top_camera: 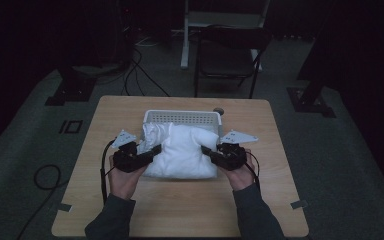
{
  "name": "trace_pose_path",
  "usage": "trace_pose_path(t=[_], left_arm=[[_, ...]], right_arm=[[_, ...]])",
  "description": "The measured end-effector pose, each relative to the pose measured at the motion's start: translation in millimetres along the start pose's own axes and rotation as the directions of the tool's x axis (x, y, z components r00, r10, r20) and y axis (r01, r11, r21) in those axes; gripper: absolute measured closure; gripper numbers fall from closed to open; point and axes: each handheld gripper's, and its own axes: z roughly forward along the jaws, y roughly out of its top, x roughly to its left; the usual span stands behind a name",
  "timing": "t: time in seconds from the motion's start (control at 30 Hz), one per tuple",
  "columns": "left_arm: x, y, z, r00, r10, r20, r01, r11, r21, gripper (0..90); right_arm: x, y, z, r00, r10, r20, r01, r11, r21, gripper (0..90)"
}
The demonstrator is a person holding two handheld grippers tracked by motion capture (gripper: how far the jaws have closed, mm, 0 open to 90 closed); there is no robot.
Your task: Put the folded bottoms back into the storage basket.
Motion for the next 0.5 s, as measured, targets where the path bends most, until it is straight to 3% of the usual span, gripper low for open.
trace_pose_path(t=[0.5], left_arm=[[5.0, 16.6, 4.5, 0.9998, 0.018, -0.01, -0.018, 0.9998, 0.001, 55.5]], right_arm=[[-6.1, 13.8, 5.7, 0.9999, 0.0, 0.013, 0.0, 1.0, -0.004, 72.6]])
